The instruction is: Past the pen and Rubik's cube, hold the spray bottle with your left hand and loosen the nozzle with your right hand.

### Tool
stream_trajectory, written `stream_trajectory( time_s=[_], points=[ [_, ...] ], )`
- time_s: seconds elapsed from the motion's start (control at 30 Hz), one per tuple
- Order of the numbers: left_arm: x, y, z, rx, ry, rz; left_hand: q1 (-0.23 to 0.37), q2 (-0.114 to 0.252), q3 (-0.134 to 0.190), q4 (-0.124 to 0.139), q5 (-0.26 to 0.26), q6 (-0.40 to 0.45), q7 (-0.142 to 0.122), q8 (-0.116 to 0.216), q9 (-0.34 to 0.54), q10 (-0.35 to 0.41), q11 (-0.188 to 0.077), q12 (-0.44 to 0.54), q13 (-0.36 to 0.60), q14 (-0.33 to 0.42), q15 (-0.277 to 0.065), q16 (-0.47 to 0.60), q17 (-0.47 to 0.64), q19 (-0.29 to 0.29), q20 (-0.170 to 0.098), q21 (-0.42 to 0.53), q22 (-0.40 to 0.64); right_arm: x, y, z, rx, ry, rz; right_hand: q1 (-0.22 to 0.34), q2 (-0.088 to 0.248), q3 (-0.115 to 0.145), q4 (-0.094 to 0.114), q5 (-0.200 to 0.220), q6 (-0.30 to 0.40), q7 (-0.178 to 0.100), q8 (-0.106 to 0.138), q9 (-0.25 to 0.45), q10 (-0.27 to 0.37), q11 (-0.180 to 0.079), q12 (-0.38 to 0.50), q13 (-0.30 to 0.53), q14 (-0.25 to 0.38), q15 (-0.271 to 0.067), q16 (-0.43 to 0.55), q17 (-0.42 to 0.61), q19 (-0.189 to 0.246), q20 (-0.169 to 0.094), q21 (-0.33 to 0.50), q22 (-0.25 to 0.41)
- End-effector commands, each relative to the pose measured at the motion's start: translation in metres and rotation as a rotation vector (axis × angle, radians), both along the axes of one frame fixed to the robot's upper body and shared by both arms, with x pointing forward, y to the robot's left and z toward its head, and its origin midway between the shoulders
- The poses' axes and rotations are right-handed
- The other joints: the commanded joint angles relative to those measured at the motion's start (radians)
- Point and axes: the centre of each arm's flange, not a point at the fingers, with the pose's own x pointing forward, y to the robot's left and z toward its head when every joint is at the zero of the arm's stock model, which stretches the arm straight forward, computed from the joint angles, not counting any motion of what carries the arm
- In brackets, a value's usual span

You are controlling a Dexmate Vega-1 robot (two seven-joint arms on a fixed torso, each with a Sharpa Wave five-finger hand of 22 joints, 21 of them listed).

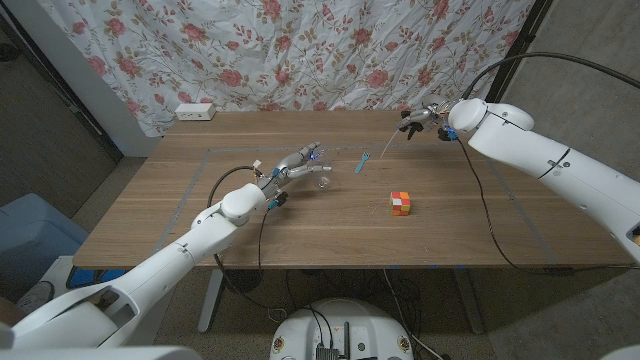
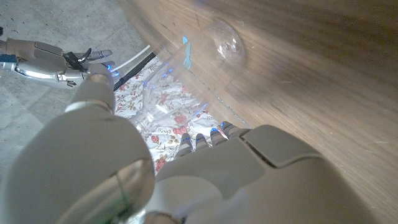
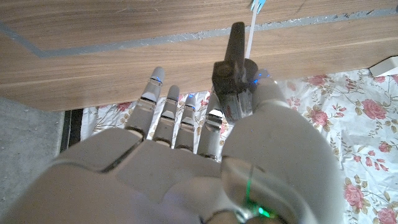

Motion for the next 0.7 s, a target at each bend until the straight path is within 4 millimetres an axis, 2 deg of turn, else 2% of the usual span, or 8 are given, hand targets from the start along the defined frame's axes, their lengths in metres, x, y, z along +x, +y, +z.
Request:
stream_trajectory(
  time_s=[0.03, 0.47, 0.7],
  points=[
    [-0.011, 0.005, 0.005, -0.073, -0.019, -0.017, -0.009, 0.004, 0.001, 0.003, 0.001, 0.004, 0.004, 0.008, 0.003, -0.017, 0.002, 0.01, 0.0, -0.082, 0.008, 0.009, 0.005, -0.12, -0.02, 0.008, 0.003, 0.0, -0.004, -0.002, -0.007, 0.001, -0.009, 0.014, 0.005, 0.0, 0.001, 0.007, 0.063, -0.066, 0.011, 0.001, 0.004, 0.0, 0.0, 0.004, -0.001, -0.005, 0.003, 0.006, -0.003, -0.002, -0.002, 0.003],
    [-0.018, 0.01, 0.006, -0.14, -0.024, -0.031, -0.03, 0.022, 0.002, 0.012, -0.001, 0.011, 0.007, 0.01, 0.003, -0.022, 0.004, 0.01, 0.0, -0.079, 0.009, 0.012, 0.005, -0.113, -0.012, 0.013, 0.003, 0.005, -0.013, -0.004, 0.006, 0.004, -0.015, 0.012, 0.005, -0.002, 0.003, 0.007, 0.061, -0.065, 0.01, 0.0, -0.002, -0.002, -0.003, 0.004, -0.013, -0.006, -0.002, 0.007, -0.008, -0.004, -0.003, 0.003],
    [-0.02, 0.012, 0.001, -0.195, -0.025, -0.031, -0.055, 0.044, 0.003, 0.024, -0.003, 0.03, 0.012, 0.014, 0.002, -0.008, 0.008, 0.017, 0.0, -0.066, 0.01, 0.016, 0.005, -0.093, -0.005, 0.02, 0.004, 0.011, -0.017, -0.008, -0.009, 0.018, -0.017, 0.007, 0.006, -0.004, 0.005, 0.007, 0.057, -0.066, 0.009, -0.001, -0.008, 0.0, -0.005, 0.005, -0.026, -0.011, -0.007, 0.007, -0.024, -0.008, -0.008, 0.003]
  ],
)
